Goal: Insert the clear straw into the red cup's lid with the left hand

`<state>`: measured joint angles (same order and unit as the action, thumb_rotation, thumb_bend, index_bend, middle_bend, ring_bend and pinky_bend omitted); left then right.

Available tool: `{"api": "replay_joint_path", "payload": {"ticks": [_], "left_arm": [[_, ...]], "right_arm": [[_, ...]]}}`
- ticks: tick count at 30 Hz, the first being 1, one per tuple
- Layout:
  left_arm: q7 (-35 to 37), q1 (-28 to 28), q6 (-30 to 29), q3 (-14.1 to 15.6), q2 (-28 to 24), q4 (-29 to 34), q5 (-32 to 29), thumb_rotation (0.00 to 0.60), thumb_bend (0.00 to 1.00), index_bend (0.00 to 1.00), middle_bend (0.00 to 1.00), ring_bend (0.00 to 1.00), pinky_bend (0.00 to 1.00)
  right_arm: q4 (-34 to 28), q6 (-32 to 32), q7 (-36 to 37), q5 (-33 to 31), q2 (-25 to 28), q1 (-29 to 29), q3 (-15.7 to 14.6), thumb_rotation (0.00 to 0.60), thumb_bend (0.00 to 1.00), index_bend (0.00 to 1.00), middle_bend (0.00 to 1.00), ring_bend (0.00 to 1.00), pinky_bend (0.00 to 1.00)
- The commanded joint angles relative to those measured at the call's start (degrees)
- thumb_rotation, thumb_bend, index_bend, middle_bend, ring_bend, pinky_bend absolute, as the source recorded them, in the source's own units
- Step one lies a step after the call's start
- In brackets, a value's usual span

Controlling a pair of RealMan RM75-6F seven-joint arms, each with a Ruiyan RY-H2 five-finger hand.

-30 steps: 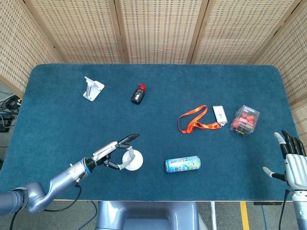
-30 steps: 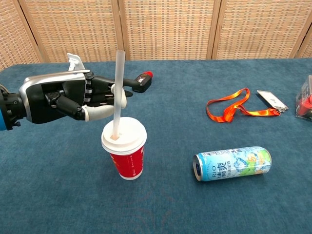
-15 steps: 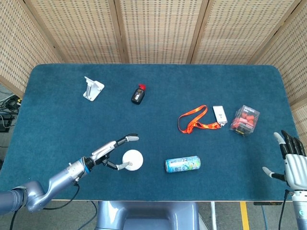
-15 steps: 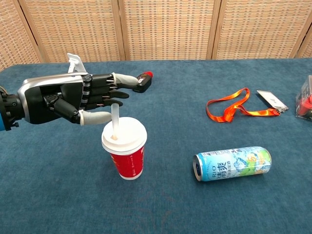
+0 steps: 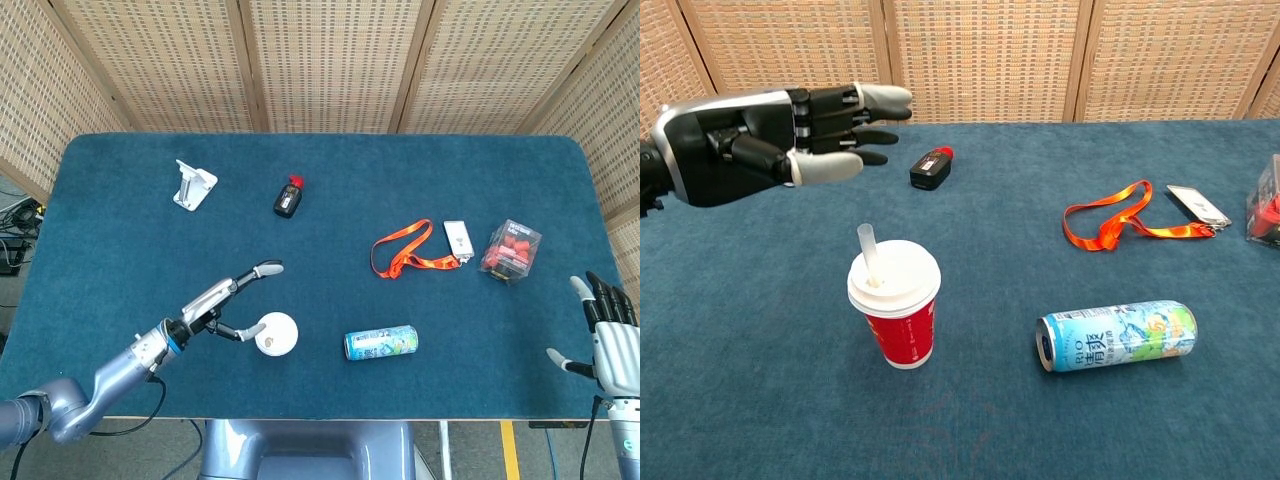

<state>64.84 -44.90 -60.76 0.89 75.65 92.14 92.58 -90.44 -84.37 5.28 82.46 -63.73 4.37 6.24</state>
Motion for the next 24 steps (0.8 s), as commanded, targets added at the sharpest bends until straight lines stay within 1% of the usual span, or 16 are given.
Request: {"api": "replay_joint_path", "payload": {"ticks": [1,5,11,15,17,18,20,22,23,24], "left_arm": [[-1.03,-0.37,0.48,-1.01,-1.04,1.64,-0.87,0.6,0.4,0.1,0.0,0.0,0.0],[-4.82,-0.9,1.67,-2.56,-1.89,4.13,-2.91,0.6,0.44,0.11,0.0,0.0,0.0],[-9.52,-1.52,4.17,-4.58,-2.63,7.15,-6.69,0.6,0.44,0.11,0.0,0.0,0.0],[-12.23,-0.9,4.71,-4.77,-3.23,7.18,-8.12,0.6,0.44,0.11,0.0,0.0,0.0],[-15.57,-0.1,4.06,-4.7,-3.59,6.51,-8.87,0.6,0.44,0.1,0.0,0.0,0.0],[-18.07,0.47,3.46,-4.6,-3.8,6.02,-9.33,0.6,0.44,0.1,0.0,0.0,0.0],[-27.06,2.63,0.72,-4.06,-4.47,4.55,-10.77,0.6,0.43,0.08,0.0,0.0,0.0],[-34.6,4.66,-1.96,-3.64,-4.59,4.26,-12.16,0.6,0.42,0.05,0.0,0.0,0.0],[-39.51,6.18,-3.96,-3.21,-4.69,3.97,-13.0,0.6,0.41,0.03,0.0,0.0,0.0],[-42.63,7.36,-5.58,-2.96,-4.56,4.14,-13.51,0.6,0.4,0.02,0.0,0.0,0.0]], "right_arm": [[-0.02,0.01,0.07,0.0,0.04,-0.01,0.0,0.6,0.07,0.04,0.0,0.0,0.0],[-0.04,-0.15,0.16,0.14,0.11,-0.05,0.0,0.6,0.07,0.04,0.0,0.0,0.0],[0.06,-0.22,0.63,0.14,0.24,-0.1,0.06,0.6,0.07,0.04,0.0,0.0,0.0],[0.11,-0.29,0.96,-0.03,0.37,-0.18,0.15,0.6,0.07,0.04,0.0,0.0,0.0],[0.17,-0.29,1.06,-0.09,0.41,-0.2,0.18,0.6,0.07,0.04,0.0,0.0,0.0],[0.21,-0.25,1.08,-0.13,0.41,-0.19,0.2,0.6,0.07,0.04,0.0,0.0,0.0],[0.32,-0.01,1.03,-0.35,0.36,-0.12,0.22,0.6,0.07,0.04,0.0,0.0,0.0],[0.36,0.15,0.81,-0.44,0.28,-0.06,0.21,0.6,0.07,0.04,0.0,0.0,0.0],[0.31,0.16,0.61,-0.43,0.25,-0.05,0.19,0.6,0.07,0.04,0.0,0.0,0.0],[0.26,0.11,0.41,-0.37,0.23,-0.06,0.17,0.6,0.07,0.04,0.0,0.0,0.0]]}}
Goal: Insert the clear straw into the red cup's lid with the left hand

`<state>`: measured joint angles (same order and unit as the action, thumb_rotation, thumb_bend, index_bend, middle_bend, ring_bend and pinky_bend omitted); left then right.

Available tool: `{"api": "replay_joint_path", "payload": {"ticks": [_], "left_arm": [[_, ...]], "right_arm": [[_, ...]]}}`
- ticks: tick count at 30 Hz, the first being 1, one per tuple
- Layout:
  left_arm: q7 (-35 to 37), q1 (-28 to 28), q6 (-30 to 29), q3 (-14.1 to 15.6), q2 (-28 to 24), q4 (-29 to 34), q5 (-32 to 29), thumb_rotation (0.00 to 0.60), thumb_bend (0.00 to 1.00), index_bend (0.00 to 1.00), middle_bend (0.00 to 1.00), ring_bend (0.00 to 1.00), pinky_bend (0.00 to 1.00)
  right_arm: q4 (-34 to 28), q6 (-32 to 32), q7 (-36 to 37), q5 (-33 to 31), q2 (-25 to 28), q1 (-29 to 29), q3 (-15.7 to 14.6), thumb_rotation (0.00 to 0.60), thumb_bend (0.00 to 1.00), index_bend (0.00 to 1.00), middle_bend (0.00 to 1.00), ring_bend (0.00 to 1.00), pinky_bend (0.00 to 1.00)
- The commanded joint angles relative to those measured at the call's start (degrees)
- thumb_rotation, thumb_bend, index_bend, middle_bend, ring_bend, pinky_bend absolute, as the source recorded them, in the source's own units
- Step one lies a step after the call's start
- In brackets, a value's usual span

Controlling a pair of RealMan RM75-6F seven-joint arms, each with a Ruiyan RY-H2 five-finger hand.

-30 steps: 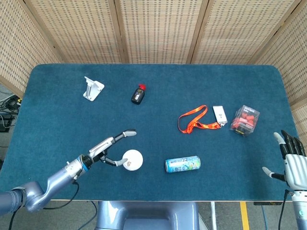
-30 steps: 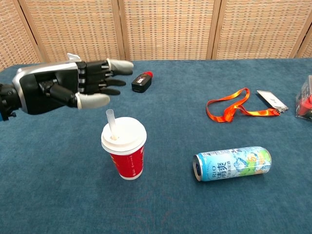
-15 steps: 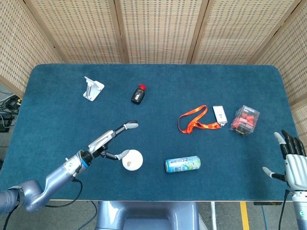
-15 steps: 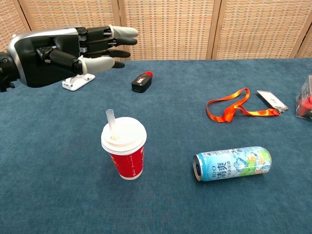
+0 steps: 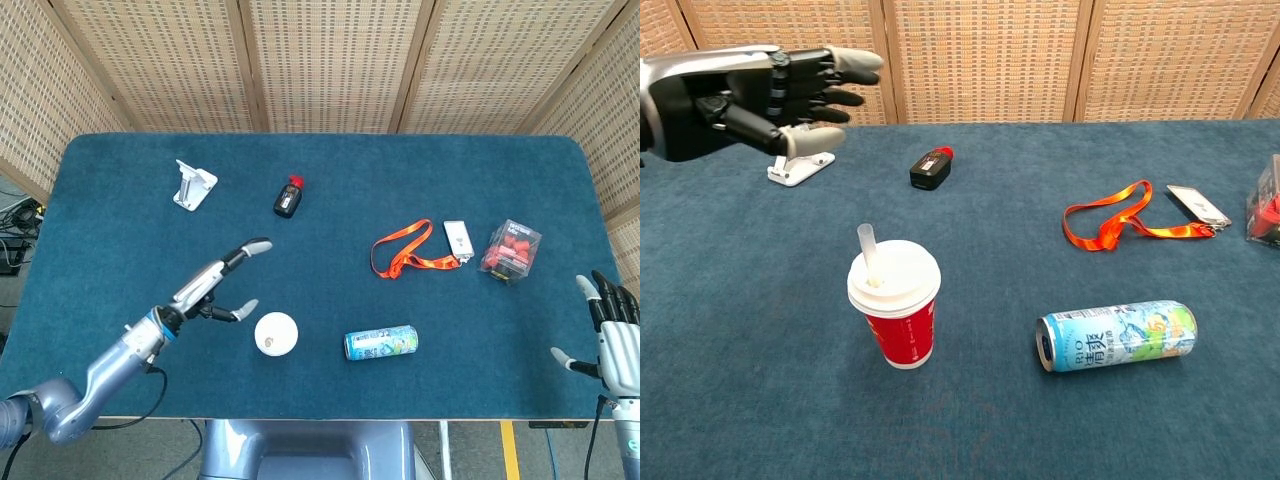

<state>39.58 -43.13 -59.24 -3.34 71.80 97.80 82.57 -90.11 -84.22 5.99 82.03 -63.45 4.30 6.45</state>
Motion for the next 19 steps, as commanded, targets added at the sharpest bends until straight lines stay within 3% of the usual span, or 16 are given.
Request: {"api": "replay_joint_path", "payload": {"ticks": [1,10,13,19], "left_arm": [[-20.07,6.7,-8.57,1.49,-0.54,-1.37,-4.0,0.6,0.4,0.01,0.0,0.0,0.0],[-43.29,18.47,-22.15,5.51,0.43,-3.98,-7.03,0.6,0.29,0.0,0.0,0.0,0.0],[-46.71,20.67,-23.74,6.37,-0.06,-4.21,-7.75,0.6,0.23,0.0,0.0,0.0,0.0],[-51.15,25.09,-26.84,8.19,-1.94,-3.86,-7.38,0.6,0.22,0.0,0.0,0.0,0.0]], "right_arm": [[-0.15,-0.1,-0.52,0.11,-0.06,0.0,-0.06,0.6,0.07,0.04,0.0,0.0,0.0],[-1.52,-1.24,-3.0,0.64,0.1,-0.3,-0.12,0.6,0.07,0.04,0.0,0.0,0.0],[-1.74,-1.39,-3.54,0.8,0.09,-0.34,-0.19,0.6,0.07,0.04,0.0,0.0,0.0],[-2.13,-1.57,-4.91,0.94,-0.13,-0.31,-0.25,0.6,0.07,0.04,0.0,0.0,0.0]]}}
